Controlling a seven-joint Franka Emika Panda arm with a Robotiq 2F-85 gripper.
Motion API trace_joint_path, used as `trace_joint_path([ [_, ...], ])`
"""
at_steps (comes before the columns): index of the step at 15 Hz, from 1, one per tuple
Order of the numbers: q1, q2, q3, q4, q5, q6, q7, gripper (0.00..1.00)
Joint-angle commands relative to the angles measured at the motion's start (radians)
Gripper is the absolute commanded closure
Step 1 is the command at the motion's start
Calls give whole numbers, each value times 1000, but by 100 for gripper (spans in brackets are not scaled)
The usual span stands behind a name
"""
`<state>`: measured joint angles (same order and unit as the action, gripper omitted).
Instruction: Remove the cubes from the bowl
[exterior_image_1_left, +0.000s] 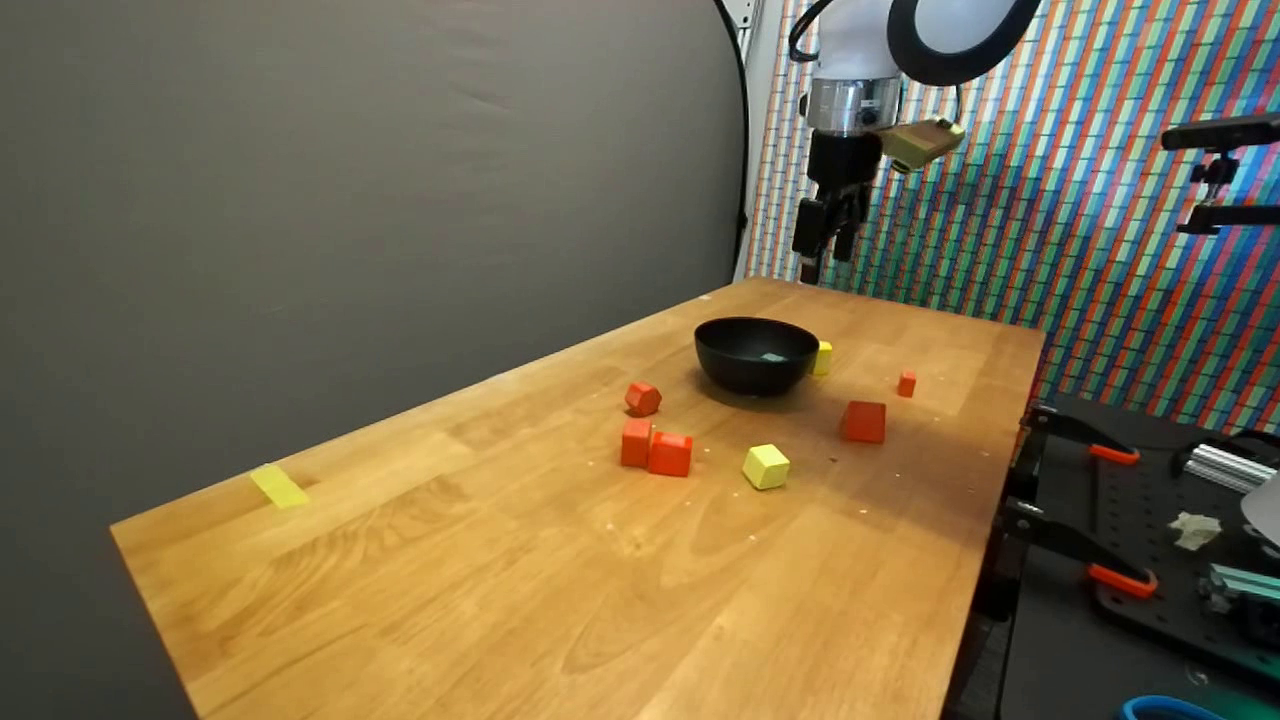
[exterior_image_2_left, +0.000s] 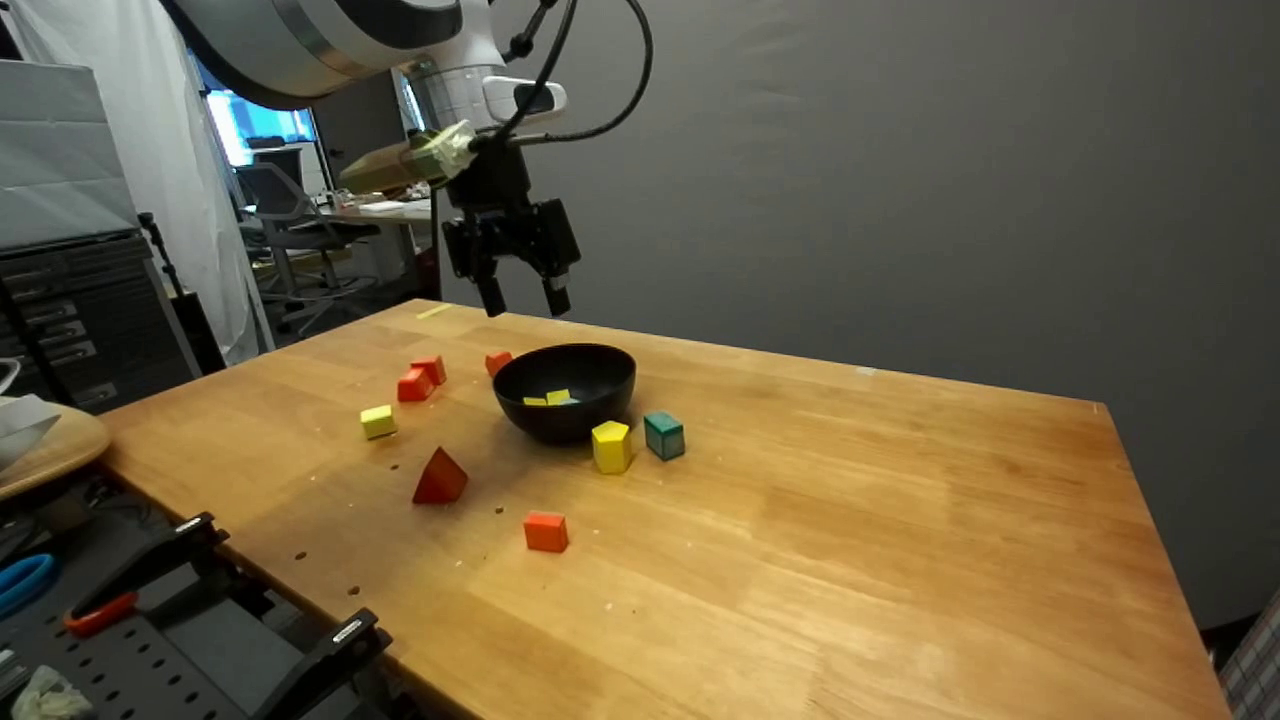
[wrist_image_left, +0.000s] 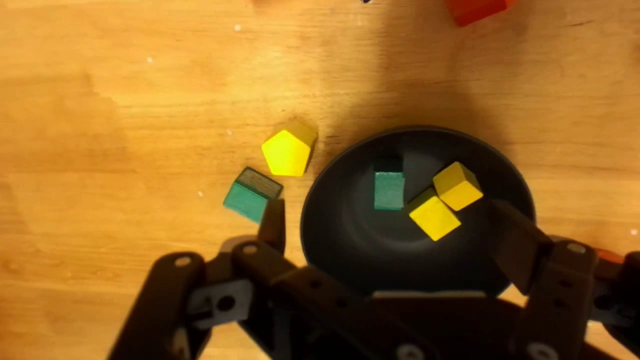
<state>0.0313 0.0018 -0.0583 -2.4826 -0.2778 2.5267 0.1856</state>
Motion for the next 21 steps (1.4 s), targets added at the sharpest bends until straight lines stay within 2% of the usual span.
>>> trace_joint_path([
  [1, -16, -7, 21, 0, 65, -13, -42, 0],
  [3, -15, -10, 26, 4, 132, -31, -78, 0],
  [4, -19, 17, 24, -2, 69, 32, -27, 0],
  [5, -17, 41, 25, 4, 69, 55, -39, 0],
  [6, -20, 83, 19, 18, -24, 108, 16, 0],
  [8, -13, 159, 7, 63, -96, 149, 59, 0],
  [14, 6, 320, 0, 175, -9, 180, 28, 0],
  [19, 28, 393, -26, 218, -28, 174, 26, 0],
  [21, 29, 411, -26, 223, -19, 166, 8, 10],
])
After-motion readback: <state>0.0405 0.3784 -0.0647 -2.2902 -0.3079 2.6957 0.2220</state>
